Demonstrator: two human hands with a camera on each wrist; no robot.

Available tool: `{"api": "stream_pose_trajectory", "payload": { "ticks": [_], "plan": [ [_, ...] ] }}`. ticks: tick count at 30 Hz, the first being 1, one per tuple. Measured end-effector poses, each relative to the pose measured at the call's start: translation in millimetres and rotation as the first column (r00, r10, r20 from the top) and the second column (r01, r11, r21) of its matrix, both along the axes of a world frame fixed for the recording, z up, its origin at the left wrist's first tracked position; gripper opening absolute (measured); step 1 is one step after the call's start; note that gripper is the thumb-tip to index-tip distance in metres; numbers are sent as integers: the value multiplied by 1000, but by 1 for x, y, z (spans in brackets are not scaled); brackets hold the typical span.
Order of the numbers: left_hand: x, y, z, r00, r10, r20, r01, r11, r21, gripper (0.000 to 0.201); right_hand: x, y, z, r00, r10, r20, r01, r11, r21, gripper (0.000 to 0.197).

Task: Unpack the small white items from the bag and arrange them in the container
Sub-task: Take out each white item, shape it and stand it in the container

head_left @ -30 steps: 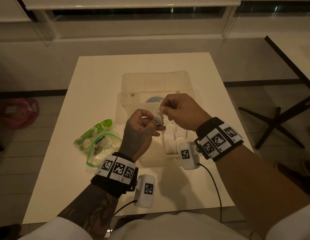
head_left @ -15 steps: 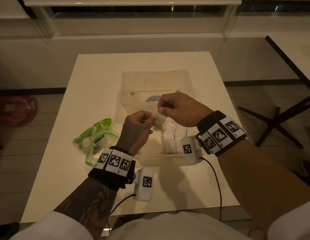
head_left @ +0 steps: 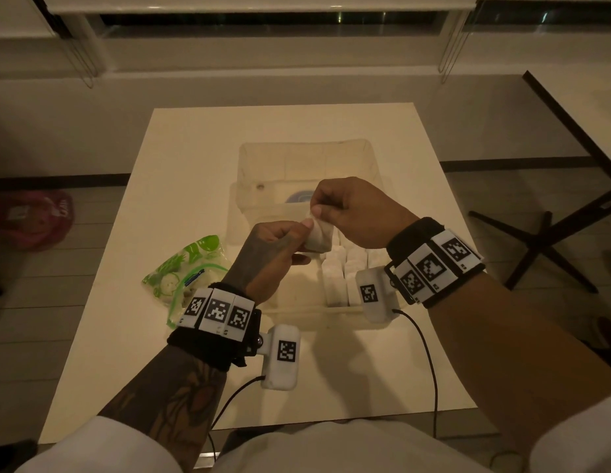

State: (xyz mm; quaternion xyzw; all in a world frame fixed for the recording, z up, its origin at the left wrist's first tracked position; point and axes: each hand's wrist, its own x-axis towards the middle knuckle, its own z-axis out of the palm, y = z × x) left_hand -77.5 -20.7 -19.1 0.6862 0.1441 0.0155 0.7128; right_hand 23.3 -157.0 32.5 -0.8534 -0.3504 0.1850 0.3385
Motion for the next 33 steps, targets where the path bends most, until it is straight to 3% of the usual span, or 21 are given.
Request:
{"api": "stream_pose_trajectory", "payload": {
  "ticks": [5, 10, 15, 20, 27, 33],
  "plan": [
    [1, 3, 0, 999, 19, 39, -24, 992, 125, 20, 0, -1, -2, 1000, -20, -11, 20, 999, 35, 13],
    [-2, 0, 6, 982, -181, -43, 181, 983, -6, 26, 0, 0, 0, 997, 27, -69, -23, 998, 59, 10],
    [-3, -2, 8, 988, -140, -61, 135, 988, -73, 32, 0, -1, 0, 996, 16, -87, -14, 1000, 28, 13],
    [-6, 1, 5, 967, -234, -101, 227, 971, -74, 25, 2, -3, 2, 996, 33, -84, -30, 999, 29, 14],
    [-9, 3, 2, 970, -234, -64, 231, 972, -52, 23, 2, -3, 0, 996, 34, -77, -33, 999, 10, 12],
    [-11, 2, -4, 992, -114, -59, 114, 993, -14, 22, -1, -1, -2, 995, 49, -91, -48, 999, 12, 9]
  ]
}}
